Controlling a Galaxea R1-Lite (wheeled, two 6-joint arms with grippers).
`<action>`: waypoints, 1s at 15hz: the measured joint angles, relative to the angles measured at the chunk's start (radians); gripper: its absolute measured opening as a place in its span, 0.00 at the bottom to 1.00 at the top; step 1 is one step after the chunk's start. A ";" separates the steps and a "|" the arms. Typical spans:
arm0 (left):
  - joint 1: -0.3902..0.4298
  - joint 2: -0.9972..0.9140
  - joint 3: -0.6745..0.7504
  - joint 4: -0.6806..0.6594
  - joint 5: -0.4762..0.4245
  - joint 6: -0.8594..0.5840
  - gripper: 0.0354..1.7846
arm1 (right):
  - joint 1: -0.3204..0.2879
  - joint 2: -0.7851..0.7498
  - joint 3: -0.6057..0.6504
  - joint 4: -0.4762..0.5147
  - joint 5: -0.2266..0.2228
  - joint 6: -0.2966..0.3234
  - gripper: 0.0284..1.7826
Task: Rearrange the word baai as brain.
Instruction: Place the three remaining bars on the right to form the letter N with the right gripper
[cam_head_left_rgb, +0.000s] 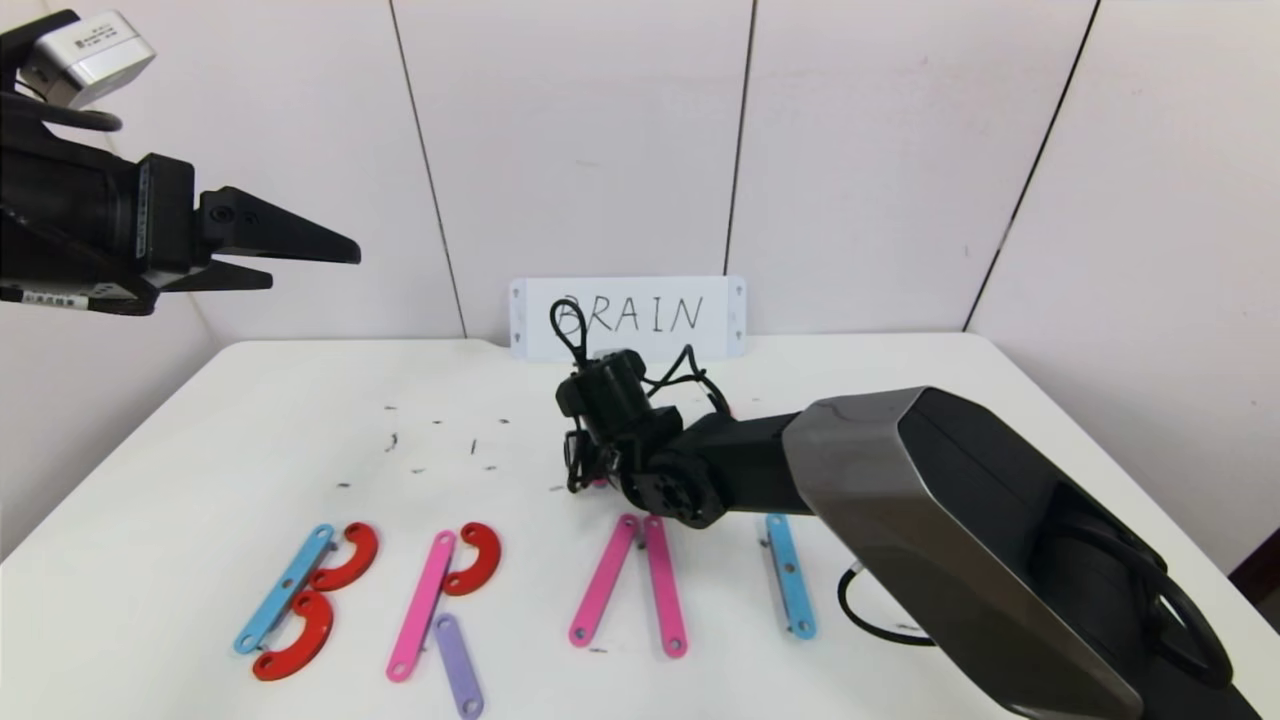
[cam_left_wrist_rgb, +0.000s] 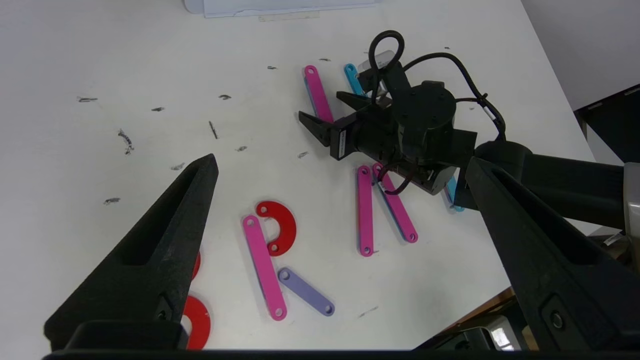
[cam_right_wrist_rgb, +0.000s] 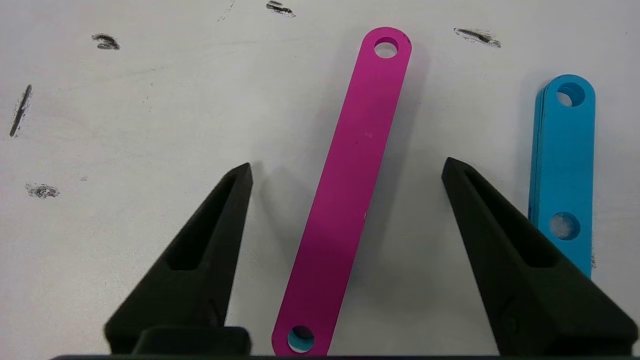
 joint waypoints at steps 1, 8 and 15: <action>0.000 0.000 0.000 0.000 0.000 0.000 0.97 | 0.000 0.001 -0.001 0.000 0.000 0.000 0.62; 0.000 -0.001 0.001 0.000 0.000 0.000 0.97 | 0.002 0.003 -0.001 0.000 0.000 0.001 0.15; -0.001 -0.001 0.002 -0.001 0.000 0.000 0.97 | 0.000 -0.011 -0.001 0.003 0.000 0.004 0.15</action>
